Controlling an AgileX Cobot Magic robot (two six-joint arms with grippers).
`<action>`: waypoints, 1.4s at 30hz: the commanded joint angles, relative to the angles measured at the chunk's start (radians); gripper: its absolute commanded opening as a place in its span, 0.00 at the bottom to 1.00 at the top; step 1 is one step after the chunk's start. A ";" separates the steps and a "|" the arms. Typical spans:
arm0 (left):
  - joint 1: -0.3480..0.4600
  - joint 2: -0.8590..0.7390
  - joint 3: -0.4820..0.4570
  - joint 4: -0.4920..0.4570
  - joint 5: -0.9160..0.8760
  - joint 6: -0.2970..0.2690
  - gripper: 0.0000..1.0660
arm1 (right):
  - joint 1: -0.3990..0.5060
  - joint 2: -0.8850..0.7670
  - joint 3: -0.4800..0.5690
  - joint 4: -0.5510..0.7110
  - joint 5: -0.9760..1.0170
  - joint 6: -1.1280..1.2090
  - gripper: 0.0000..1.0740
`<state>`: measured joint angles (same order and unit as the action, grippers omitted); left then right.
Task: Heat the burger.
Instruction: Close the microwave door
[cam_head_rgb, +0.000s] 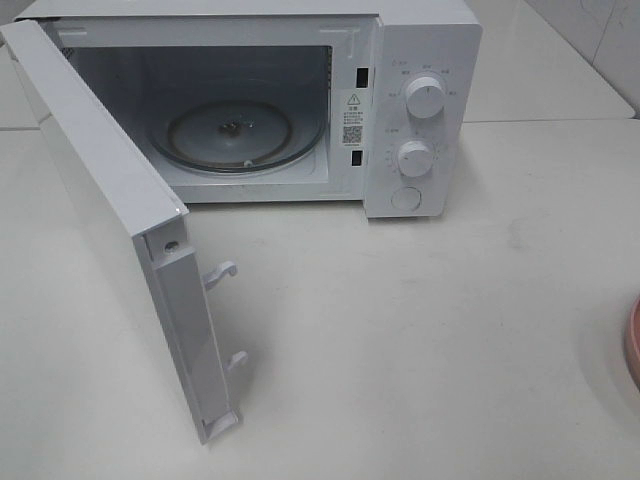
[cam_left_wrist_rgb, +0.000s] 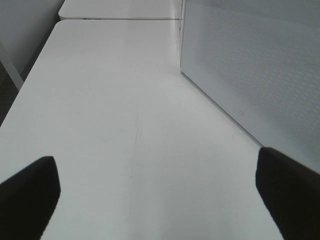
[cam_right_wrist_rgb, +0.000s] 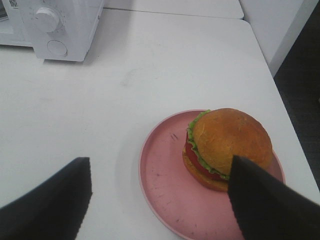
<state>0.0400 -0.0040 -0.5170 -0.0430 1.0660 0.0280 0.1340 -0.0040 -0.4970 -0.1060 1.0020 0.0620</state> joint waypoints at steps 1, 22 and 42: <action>-0.005 -0.008 -0.007 -0.081 -0.009 0.002 0.94 | -0.006 -0.027 0.001 -0.005 -0.005 -0.009 0.70; -0.005 0.326 0.004 -0.136 -0.374 0.107 0.82 | -0.006 -0.027 0.001 -0.005 -0.005 -0.009 0.70; -0.005 0.747 0.068 -0.123 -0.887 0.207 0.00 | -0.006 -0.027 0.001 -0.005 -0.005 -0.009 0.70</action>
<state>0.0400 0.7360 -0.4520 -0.1620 0.2150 0.2240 0.1340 -0.0040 -0.4970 -0.1060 1.0030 0.0620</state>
